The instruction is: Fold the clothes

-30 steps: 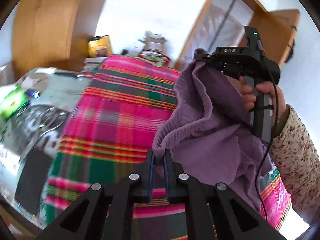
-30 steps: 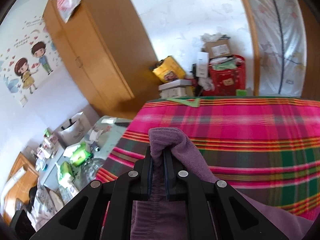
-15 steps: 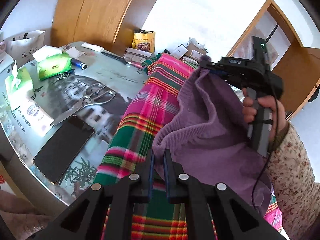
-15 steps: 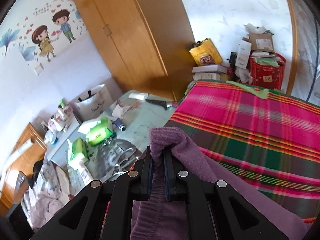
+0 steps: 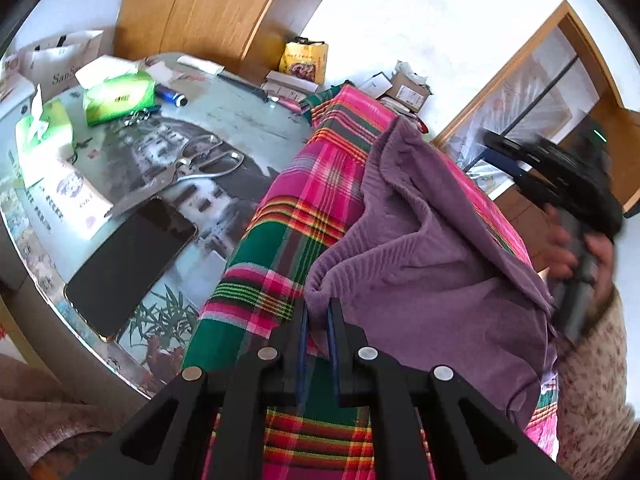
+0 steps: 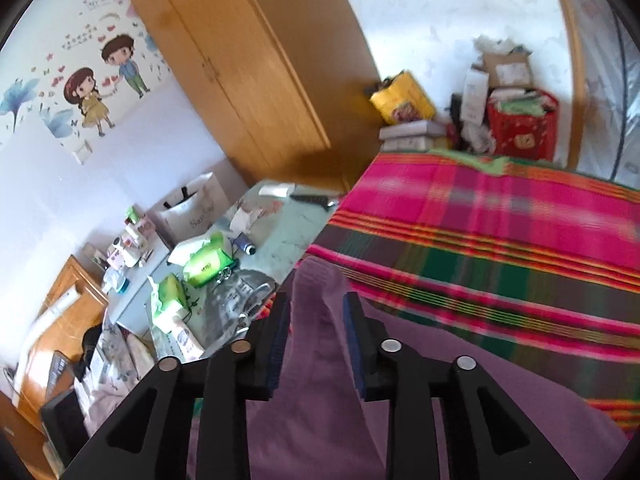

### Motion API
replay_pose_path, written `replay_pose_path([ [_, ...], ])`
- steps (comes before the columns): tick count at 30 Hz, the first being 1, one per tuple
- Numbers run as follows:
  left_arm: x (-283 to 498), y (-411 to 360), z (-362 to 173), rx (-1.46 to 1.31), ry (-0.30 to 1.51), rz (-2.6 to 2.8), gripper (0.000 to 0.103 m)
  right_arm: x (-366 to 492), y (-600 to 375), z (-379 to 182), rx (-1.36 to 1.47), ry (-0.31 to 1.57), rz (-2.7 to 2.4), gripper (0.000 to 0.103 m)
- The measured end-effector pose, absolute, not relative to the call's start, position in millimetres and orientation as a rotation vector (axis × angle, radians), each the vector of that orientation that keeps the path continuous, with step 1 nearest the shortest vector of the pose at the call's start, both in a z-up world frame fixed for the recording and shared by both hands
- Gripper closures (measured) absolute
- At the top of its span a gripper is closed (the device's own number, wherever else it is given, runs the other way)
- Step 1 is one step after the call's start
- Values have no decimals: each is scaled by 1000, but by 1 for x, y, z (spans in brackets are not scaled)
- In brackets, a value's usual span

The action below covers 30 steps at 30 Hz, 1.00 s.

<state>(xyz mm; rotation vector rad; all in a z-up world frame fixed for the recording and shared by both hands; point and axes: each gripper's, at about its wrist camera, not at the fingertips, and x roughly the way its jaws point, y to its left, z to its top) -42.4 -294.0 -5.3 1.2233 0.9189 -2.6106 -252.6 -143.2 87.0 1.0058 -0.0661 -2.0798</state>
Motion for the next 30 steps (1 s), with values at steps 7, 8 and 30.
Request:
replay_pose_path([
  [7,-34,-292,-5,1244,931,-2562,92,-193,-33,97,980,-39,-2210,72],
  [8,-32,-291,-3,1244,917,-2555,92,-184,-19,96,980,-37,-2231,72],
  [30,-55,-160,1,1598,915,-2802,77,-60,158,9,1126,-344,-2422,61],
])
